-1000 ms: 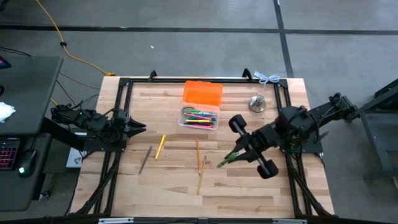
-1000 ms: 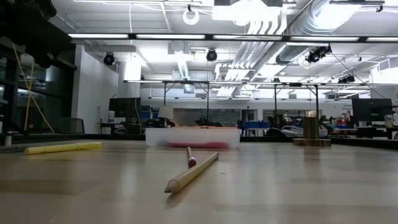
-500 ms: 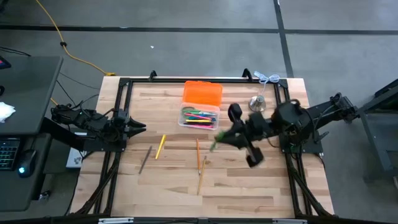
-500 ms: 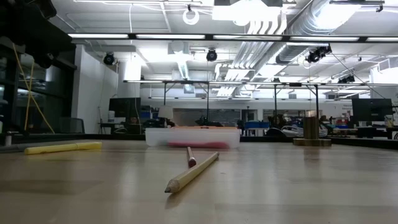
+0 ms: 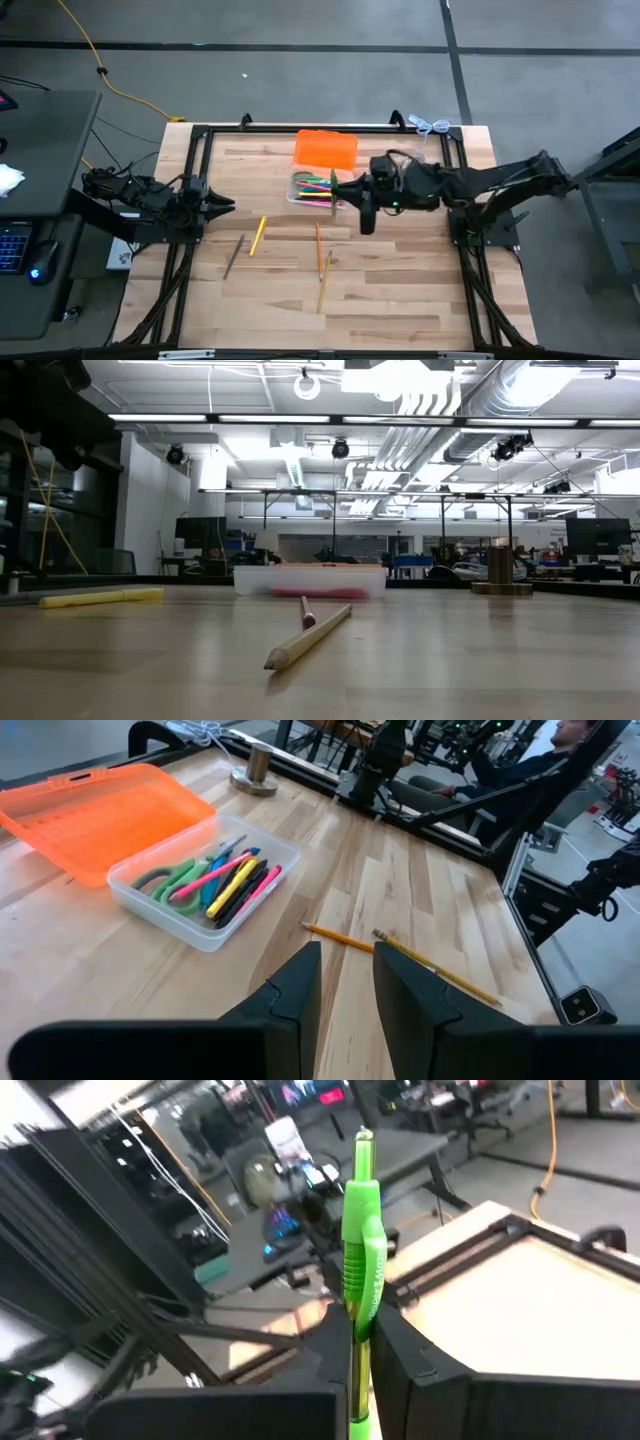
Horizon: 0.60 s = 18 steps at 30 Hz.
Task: Pick & place school supplies into a supply box
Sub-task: Put the green pen into the transparent supply box
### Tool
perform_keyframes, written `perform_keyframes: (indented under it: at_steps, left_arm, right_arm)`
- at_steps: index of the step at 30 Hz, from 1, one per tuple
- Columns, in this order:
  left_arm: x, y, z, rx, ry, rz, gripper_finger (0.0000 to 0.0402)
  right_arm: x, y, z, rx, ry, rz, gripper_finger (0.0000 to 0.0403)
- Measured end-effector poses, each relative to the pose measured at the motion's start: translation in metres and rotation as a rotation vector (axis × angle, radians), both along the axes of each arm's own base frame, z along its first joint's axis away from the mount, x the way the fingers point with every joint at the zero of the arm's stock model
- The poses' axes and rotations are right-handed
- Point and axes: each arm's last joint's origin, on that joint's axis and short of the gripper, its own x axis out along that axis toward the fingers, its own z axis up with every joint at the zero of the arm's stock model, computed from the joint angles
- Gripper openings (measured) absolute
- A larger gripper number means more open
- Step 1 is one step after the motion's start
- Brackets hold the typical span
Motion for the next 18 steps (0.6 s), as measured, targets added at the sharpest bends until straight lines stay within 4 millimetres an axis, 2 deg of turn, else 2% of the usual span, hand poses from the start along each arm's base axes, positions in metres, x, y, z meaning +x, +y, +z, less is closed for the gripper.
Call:
perform_keyframes:
  at_steps: [10,18]
  left_arm:
    - [0.000,0.000,0.000,-0.001,0.002,0.000,0.0122]
    - [0.000,0.000,0.000,-0.002,0.002,0.001,0.0122]
  right_arm:
    - [0.035,-0.006,-0.037,0.029,0.128,0.014,0.0003]
    - [0.050,-0.028,-0.055,0.028,0.206,0.003,0.0003]
